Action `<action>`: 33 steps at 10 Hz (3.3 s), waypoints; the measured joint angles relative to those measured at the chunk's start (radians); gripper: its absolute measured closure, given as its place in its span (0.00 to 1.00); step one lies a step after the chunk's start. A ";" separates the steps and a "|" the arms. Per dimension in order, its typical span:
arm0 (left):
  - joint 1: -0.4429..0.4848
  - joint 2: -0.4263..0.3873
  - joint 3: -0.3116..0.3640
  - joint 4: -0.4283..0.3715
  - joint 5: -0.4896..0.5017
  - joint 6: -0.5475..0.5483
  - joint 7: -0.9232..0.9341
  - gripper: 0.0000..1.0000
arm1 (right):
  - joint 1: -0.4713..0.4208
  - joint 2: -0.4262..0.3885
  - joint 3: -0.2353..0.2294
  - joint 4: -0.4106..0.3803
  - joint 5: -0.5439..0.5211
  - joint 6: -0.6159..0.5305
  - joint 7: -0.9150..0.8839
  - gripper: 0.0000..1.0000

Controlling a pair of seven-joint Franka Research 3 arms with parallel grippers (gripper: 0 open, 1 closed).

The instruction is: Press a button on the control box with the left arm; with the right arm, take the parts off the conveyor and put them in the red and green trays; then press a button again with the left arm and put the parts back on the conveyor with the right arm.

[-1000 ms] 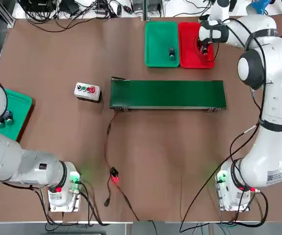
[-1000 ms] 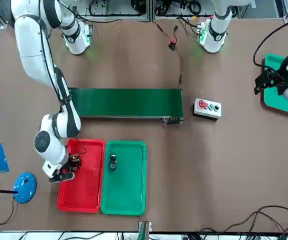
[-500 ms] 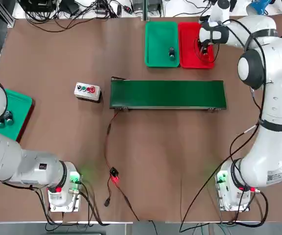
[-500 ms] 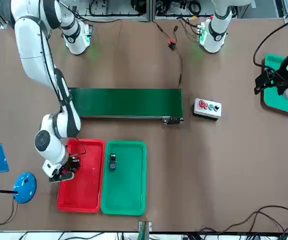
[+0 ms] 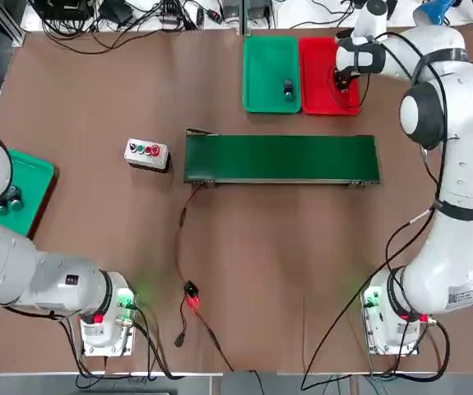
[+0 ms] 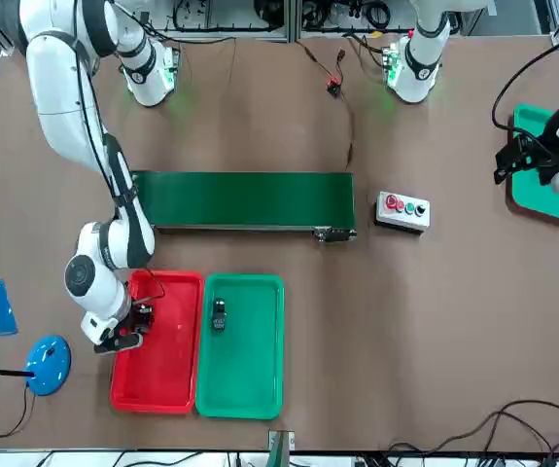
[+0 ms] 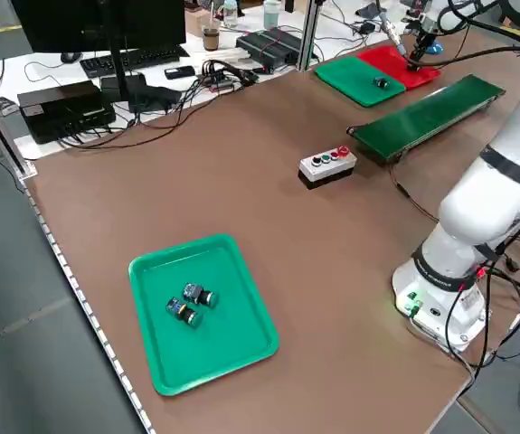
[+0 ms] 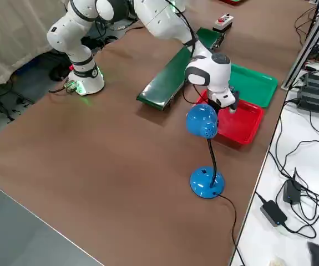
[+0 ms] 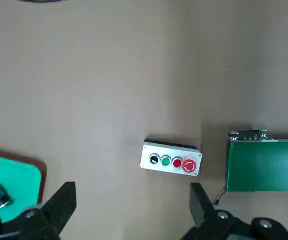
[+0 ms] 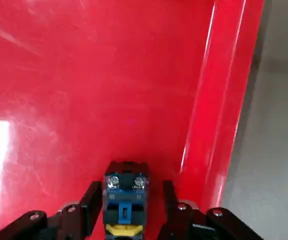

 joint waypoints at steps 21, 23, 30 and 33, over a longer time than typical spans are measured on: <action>0.001 0.005 0.001 0.001 0.000 -0.001 0.000 0.00 | 0.121 -0.793 0.012 -0.612 0.007 -0.458 0.131 0.67; 0.001 0.005 0.001 0.001 0.000 -0.001 0.000 0.00 | 0.132 -0.790 0.013 -0.709 0.007 -0.335 0.131 0.67; 0.000 0.005 0.000 0.001 0.000 -0.001 0.000 0.00 | 0.132 -0.725 0.012 -0.819 0.007 -0.079 0.132 0.67; 0.000 0.005 0.000 0.001 0.000 -0.001 0.000 0.00 | 0.132 -0.713 0.012 -0.842 0.007 -0.071 0.131 0.67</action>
